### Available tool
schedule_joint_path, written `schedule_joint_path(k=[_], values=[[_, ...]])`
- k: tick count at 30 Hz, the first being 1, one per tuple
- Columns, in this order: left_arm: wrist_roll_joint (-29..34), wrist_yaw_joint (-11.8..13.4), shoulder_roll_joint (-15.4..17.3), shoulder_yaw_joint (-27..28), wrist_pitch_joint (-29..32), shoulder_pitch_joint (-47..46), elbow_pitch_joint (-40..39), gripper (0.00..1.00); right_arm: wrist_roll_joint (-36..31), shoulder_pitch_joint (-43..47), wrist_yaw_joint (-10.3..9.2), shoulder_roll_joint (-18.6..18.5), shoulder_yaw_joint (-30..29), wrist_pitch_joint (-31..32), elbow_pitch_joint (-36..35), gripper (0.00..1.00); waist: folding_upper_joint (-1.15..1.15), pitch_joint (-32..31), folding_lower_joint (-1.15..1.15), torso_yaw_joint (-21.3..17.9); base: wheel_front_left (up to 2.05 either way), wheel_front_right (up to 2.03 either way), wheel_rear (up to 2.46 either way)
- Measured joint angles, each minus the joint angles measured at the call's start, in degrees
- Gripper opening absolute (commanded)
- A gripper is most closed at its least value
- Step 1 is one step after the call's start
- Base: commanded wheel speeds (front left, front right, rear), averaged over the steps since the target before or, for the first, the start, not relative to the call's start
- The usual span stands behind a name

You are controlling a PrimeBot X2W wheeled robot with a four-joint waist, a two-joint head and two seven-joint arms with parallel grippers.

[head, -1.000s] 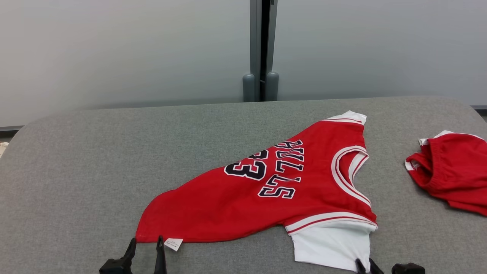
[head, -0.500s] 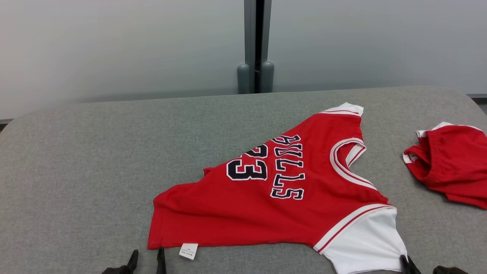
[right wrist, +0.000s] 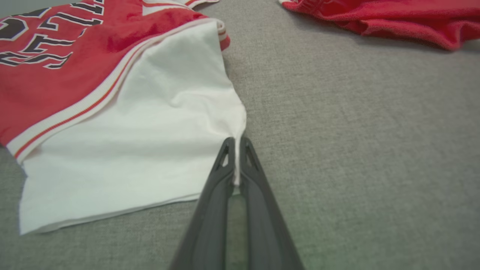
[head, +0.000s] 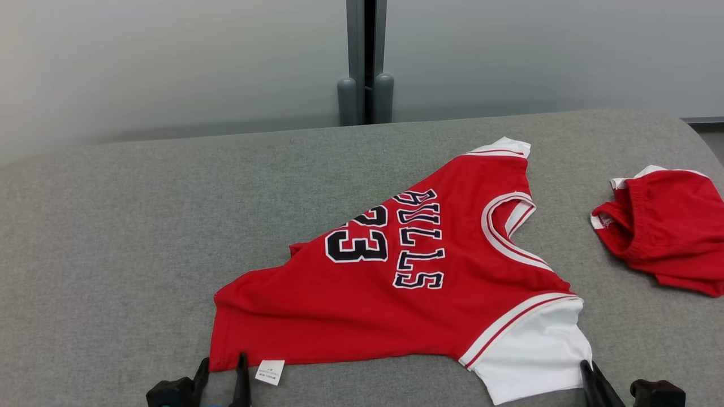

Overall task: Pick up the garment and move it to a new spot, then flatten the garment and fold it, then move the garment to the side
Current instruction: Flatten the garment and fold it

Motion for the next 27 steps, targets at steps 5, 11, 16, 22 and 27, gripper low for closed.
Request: schedule_joint_path(k=[5, 11, 16, 22, 27], values=[[-0.23, -0.04, 0.02, -0.30, -0.08, -1.45, 1.64, 0.00, 0.49, -0.06, 0.00, 0.04, 0.78, 0.00, -0.88, 0.00, 0.00, 0.32, 0.00, -0.23, 0.00, 0.00, 0.00], [-1.24, -0.87, 0.04, -0.43, 0.04, -1.35, 0.94, 0.00, 3.72, -1.02, 0.00, 0.14, 1.08, 0.02, -5.38, 0.00, 0.00, -0.48, 0.00, -0.13, 0.00, 0.00, 0.00], [-1.03, -1.63, -0.02, -0.16, 0.19, -1.55, -5.81, 0.00, 8.11, -3.78, 0.00, -0.51, 0.97, 0.02, -14.10, 0.00, 0.00, -2.12, 0.00, 0.10, 0.00, 0.00, 0.00], [1.11, -2.57, 1.03, -0.20, 0.19, -8.24, -14.63, 0.00, 12.93, -11.71, -0.01, -4.48, 1.10, 0.03, -24.57, 0.00, 0.00, -3.95, -0.01, 0.54, 0.00, 0.00, 0.00], [1.75, -2.68, 6.70, -1.43, 0.19, -18.01, -21.29, 0.00, 14.99, -21.35, -0.01, -9.42, 3.03, 0.01, -30.98, 0.00, 0.00, -4.56, -0.01, 0.80, 0.00, 0.00, 0.00]])
